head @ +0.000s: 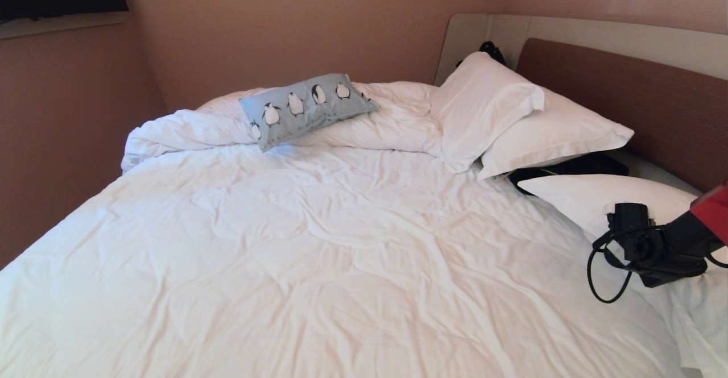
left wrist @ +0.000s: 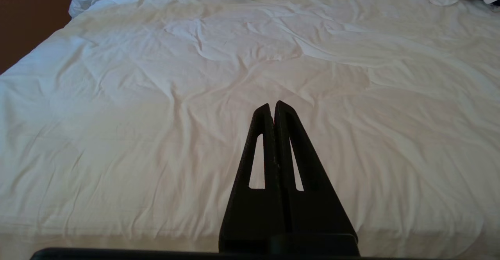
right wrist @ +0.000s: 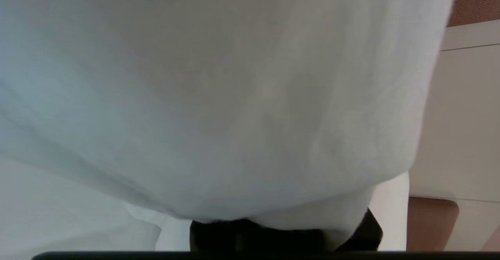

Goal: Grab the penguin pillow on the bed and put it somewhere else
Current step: Pick up the pillow

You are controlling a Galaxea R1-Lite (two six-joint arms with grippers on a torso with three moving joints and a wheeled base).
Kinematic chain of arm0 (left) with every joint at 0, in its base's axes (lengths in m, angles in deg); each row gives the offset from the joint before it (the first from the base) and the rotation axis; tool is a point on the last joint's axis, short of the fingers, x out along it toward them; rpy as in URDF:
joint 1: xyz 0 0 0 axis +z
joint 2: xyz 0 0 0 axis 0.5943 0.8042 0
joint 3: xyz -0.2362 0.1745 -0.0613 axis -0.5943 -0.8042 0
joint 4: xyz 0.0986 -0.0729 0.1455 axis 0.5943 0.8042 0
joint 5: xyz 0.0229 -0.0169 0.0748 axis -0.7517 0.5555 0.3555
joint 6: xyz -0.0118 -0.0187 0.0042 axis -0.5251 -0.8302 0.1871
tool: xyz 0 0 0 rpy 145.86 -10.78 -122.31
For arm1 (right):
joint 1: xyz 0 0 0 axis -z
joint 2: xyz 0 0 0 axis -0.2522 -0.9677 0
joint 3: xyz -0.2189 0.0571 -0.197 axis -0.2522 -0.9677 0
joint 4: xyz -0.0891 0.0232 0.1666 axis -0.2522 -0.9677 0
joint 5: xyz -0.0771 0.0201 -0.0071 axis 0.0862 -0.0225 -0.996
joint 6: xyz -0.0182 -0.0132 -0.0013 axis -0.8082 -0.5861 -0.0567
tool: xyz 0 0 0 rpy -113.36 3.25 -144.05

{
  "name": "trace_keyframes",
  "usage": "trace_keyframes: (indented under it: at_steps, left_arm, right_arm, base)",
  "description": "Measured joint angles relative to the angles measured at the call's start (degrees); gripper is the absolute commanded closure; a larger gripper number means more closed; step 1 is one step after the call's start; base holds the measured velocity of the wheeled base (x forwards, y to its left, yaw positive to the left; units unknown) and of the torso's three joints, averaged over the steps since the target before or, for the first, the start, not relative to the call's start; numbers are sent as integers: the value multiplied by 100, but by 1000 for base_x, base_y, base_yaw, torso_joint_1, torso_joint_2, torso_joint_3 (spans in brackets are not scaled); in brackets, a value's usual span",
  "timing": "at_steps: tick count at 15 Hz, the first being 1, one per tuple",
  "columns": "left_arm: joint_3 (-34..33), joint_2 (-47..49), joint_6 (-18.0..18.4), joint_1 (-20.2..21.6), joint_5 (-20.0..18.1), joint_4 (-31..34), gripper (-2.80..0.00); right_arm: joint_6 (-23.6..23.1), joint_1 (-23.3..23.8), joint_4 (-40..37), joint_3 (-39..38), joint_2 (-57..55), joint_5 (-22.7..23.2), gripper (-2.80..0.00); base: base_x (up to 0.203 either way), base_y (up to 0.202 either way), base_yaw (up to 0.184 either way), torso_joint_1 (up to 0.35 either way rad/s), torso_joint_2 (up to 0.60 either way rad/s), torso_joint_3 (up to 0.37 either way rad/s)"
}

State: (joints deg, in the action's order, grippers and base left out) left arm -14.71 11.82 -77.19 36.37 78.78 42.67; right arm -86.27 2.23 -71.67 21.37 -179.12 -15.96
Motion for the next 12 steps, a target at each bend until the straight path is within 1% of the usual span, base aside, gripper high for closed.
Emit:
trace_keyframes:
  at_steps: [3,6,9,12]
  left_arm:
    - [0,0,0,2,-2,0,0]
    - [0,0,0,2,0,0,0]
    - [0,0,0,0,-2,0,0]
    - [0,0,1,0,2,0,0]
  right_arm:
    - [11,-2,6,1,52,67,0]
    - [55,-5,-20,-79,242,342,0]
    - [110,-26,-34,-230,524,821,0]
    - [259,-41,-35,-341,783,1375,0]
  base:
    - [0,0,0,0,0,0]
    - [0,0,0,0,0,0]
    - [0,0,0,0,0,0]
    - [0,0,0,0,0,0]
